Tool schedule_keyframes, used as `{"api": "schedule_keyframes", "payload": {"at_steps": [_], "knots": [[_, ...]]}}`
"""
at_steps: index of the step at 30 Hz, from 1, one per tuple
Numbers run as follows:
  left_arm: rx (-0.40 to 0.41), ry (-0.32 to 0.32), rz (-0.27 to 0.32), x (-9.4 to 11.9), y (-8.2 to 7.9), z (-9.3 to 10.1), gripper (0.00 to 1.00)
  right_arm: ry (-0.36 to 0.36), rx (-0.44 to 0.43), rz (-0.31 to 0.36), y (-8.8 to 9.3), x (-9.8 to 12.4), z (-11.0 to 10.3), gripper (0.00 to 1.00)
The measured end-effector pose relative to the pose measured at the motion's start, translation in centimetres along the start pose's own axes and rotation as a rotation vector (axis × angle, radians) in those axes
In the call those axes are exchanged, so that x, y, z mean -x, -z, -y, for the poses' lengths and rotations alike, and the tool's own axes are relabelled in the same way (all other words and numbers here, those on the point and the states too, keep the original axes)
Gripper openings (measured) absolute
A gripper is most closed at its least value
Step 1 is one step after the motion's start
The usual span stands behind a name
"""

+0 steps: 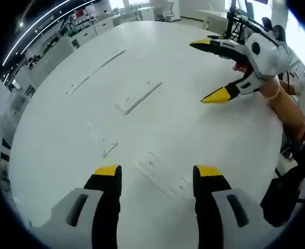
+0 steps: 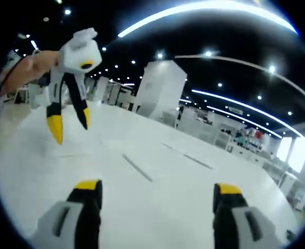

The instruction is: Locate the socket holder cover, grip the socket holder cover, clip it into the socket holder slot.

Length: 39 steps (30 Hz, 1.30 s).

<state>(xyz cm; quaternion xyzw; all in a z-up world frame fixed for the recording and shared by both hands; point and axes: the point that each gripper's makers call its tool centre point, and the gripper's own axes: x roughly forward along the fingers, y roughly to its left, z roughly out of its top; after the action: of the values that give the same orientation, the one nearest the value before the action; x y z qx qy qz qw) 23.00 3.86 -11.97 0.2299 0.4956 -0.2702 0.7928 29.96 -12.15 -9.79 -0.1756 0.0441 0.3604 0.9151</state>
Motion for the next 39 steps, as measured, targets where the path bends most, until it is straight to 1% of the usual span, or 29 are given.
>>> {"api": "schedule_keyframes", "payload": {"at_steps": [1,4,6,8,9,12,14,15,16,19,21,27,29,33,35,39], "knots": [[0.004,0.003,-0.024,-0.3,0.2,0.0,0.54,0.001,-0.001,-0.002,0.0,0.0,0.0,0.88],[0.023,-0.015,-0.052,-1.0,0.2,-0.6,0.51,0.001,0.000,-0.005,0.1,-0.2,0.1,0.88],[0.048,-0.020,-0.092,-1.1,0.8,-0.8,0.51,0.000,0.006,-0.003,0.0,-0.2,0.0,0.88],[0.061,-0.019,-0.115,-1.4,1.3,-0.8,0.50,-0.004,0.007,-0.001,-0.1,-0.2,-0.1,0.88],[0.077,-0.018,-0.131,-1.6,1.6,-0.8,0.50,-0.004,0.007,0.000,-0.2,-0.2,-0.1,0.88],[0.095,-0.007,-0.142,-1.9,1.9,-0.6,0.49,-0.007,0.009,0.004,-0.3,-0.3,-0.1,0.88],[0.110,-0.001,-0.161,-2.0,2.2,-0.3,0.49,-0.008,0.012,0.007,-0.4,-0.2,-0.1,0.88],[0.130,0.013,-0.186,-2.1,2.6,0.0,0.48,-0.008,0.013,0.008,-0.5,-0.2,-0.2,0.88],[0.135,0.018,-0.194,-2.1,2.7,0.2,0.47,-0.007,0.016,0.009,-0.5,-0.2,-0.2,0.88],[0.145,0.016,-0.213,-2.0,2.9,0.5,0.43,-0.008,0.019,0.009,-0.5,-0.2,-0.4,0.88],[0.130,0.008,-0.223,-1.9,3.0,0.6,0.41,-0.008,0.020,0.008,-0.4,-0.2,-0.3,0.88],[0.136,0.003,-0.256,-1.6,3.8,0.2,0.41,-0.003,0.003,0.014,-0.5,0.0,-0.3,0.88],[0.163,0.012,-0.270,-1.5,4.1,0.2,0.40,-0.002,0.004,0.012,-0.5,-0.1,-0.4,0.88],[0.193,0.017,-0.319,-1.0,5.3,0.1,0.40,-0.005,0.015,0.005,-0.4,-0.2,-0.7,0.88],[0.222,0.008,-0.340,-0.9,5.6,0.1,0.39,-0.009,0.021,0.003,-0.4,-0.2,-1.0,0.88],[0.211,0.011,-0.359,-0.7,5.8,0.5,0.34,-0.008,0.028,-0.004,-0.3,-0.1,-0.9,0.87]]}}
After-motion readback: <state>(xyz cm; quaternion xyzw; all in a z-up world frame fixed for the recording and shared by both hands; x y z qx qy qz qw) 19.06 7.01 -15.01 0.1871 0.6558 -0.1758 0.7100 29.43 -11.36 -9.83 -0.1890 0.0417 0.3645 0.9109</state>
